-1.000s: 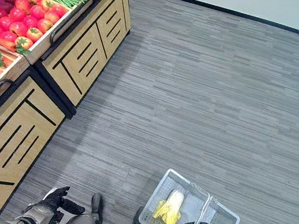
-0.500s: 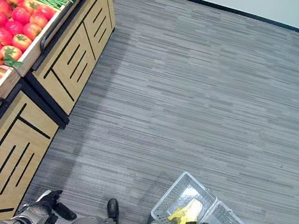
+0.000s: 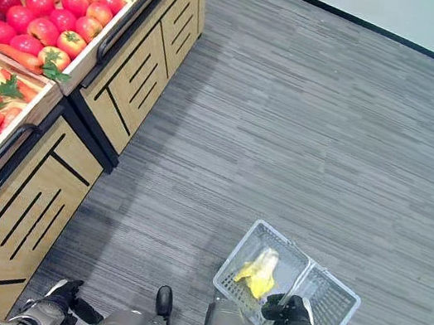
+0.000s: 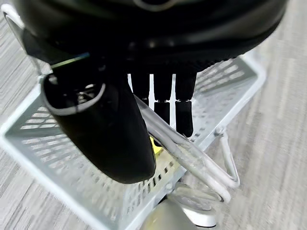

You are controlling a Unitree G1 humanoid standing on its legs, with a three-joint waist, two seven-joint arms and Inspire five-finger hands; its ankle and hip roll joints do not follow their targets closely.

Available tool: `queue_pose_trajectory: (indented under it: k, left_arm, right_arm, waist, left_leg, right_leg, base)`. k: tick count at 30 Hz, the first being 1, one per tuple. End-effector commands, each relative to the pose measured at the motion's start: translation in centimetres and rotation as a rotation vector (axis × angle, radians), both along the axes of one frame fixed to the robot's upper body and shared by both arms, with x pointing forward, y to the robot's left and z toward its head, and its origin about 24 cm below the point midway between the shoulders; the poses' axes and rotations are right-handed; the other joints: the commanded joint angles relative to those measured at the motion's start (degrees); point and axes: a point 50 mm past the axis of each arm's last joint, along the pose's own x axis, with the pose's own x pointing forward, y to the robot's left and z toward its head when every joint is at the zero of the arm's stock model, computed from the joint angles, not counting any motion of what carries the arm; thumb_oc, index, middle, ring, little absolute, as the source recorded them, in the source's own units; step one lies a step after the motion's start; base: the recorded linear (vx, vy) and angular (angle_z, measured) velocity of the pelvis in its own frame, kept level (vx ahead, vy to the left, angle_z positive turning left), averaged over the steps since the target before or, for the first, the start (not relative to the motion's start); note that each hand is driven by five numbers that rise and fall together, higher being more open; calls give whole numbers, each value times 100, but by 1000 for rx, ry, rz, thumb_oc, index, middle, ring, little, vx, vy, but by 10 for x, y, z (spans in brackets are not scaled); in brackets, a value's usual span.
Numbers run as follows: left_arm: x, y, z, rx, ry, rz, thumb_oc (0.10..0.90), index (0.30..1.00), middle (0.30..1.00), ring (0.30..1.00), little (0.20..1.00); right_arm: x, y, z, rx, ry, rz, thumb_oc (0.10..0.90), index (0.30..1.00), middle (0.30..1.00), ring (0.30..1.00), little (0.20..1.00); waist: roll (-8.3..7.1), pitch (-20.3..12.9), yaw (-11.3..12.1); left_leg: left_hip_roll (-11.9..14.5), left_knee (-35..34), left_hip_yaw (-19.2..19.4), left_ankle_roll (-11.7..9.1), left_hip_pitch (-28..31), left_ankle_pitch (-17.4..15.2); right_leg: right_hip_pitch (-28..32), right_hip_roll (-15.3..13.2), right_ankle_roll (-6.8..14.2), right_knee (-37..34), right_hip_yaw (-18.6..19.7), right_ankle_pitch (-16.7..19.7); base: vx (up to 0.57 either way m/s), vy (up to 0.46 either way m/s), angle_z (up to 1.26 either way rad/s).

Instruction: Get the vegetables into the basket

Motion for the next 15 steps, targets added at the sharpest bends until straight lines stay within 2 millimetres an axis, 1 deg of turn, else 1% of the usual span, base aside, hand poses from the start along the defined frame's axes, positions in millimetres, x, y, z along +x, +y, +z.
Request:
queue_pose_trajectory:
  k: [1,2,3,4,6,7,8,9,10,11,12,13,14,15]
  left_arm:
    - [4,4,3,9,-43,26,900,1000,1000,1000,1000]
    - [7,2,3,-11,-59,39,900,1000,1000,1000,1000]
    - [7,2,3,-11,-59,39,900,1000,1000,1000,1000]
    - [7,2,3,-28,-68,70,900,1000,1000,1000,1000]
    - [9,-1,3,-39,-77,77,900,1000,1000,1000,1000]
    - [9,-1,3,-39,-77,77,900,1000,1000,1000,1000]
    - [15,-5,4,-53,-93,61,900,1000,1000,1000,1000]
    - [17,-6,4,-57,-97,54,900,1000,1000,1000,1000]
    - [19,-8,4,-62,-99,49,900,1000,1000,1000,1000]
    - [20,-12,4,-72,-101,40,900,1000,1000,1000,1000]
    - [24,-16,4,-79,-108,16,900,1000,1000,1000,1000]
    - [31,-20,6,-81,-118,-16,900,1000,1000,1000,1000]
    - [36,-23,7,-86,-128,-36,900,1000,1000,1000,1000]
    - [42,-27,9,-86,-141,-66,900,1000,1000,1000,1000]
  right_arm:
    - [-30,1,-11,15,108,38,400,300,300,300,300]
    - [-34,1,-13,16,128,50,400,300,300,300,300]
    - [-34,1,-13,16,128,50,400,300,300,300,300]
    - [-34,0,-12,7,137,71,400,300,300,300,300]
    - [-35,-1,-12,-1,144,90,400,300,300,300,300]
    - [-35,-1,-12,-1,144,90,400,300,300,300,300]
    - [-36,-3,-12,0,144,85,400,300,300,300,300]
    - [-37,-4,-12,8,144,69,400,300,300,300,300]
    - [-40,-6,-12,10,146,59,400,300,300,300,300]
    - [-42,-9,-12,8,145,48,400,300,300,300,300]
    - [-42,-11,-11,9,135,32,400,300,300,300,300]
    - [-43,-14,-10,8,133,14,400,300,300,300,300]
    - [-44,-16,-10,5,137,9,400,300,300,300,300]
    - [-47,-18,-10,3,139,-10,400,300,300,300,300]
  waist:
    - [19,83,-65]
    - [1,26,-79]
    - [3,31,-89]
    - [-8,-79,-61]
    - [13,-117,-100]
    - [14,-116,-112]
    - [32,-118,-180]
    - [36,-111,-229]
    - [44,-99,-274]
    - [69,-54,-344]
    - [100,-6,-475]
    - [137,6,-613]
    - [151,14,-663]
    - [231,38,-822]
  left_leg:
    - [-19,662,48,-222,-168,-653]
    - [-17,543,-210,-273,-49,-638]
    - [-17,535,-221,-274,-40,-633]
    - [73,416,-383,-347,10,-562]
    - [177,447,-561,-438,11,-521]
    - [177,449,-572,-438,10,-521]
    - [259,533,-761,-537,-71,-468]
    - [282,659,-803,-583,-142,-488]
    - [315,833,-731,-614,-234,-469]
    - [357,993,-572,-640,-311,-454]
    - [446,1042,-170,-639,-406,-376]
    - [560,894,479,-643,-492,-317]
    - [611,887,798,-647,-551,-328]
    - [704,910,1347,-706,-580,-340]
  right_leg:
    - [231,48,251,357,360,200]
    - [327,129,170,491,517,72]
    - [333,127,168,496,506,65]
    - [291,244,57,666,588,-55]
    - [301,268,-60,821,416,-244]
    - [303,265,-61,824,405,-248]
    - [351,276,-176,888,240,-436]
    - [388,259,-216,901,129,-501]
    - [429,214,-249,905,32,-544]
    - [529,137,-263,900,-132,-595]
    - [650,-1,-253,844,-371,-599]
    - [730,-154,-214,764,-602,-593]
    - [762,-226,-198,749,-710,-579]
    - [871,-328,-146,786,-958,-656]
  base:
    - [218,-209,72]
    - [154,-145,88]
    - [317,-357,91]
    - [235,-298,75]
    - [224,-292,74]
    - [192,-302,84]
    - [164,-272,85]
    - [208,-331,84]
    - [122,-156,94]
    - [71,-85,111]
    - [-1,-3,178]
    - [-46,41,230]
    - [-37,84,241]
    - [52,185,160]
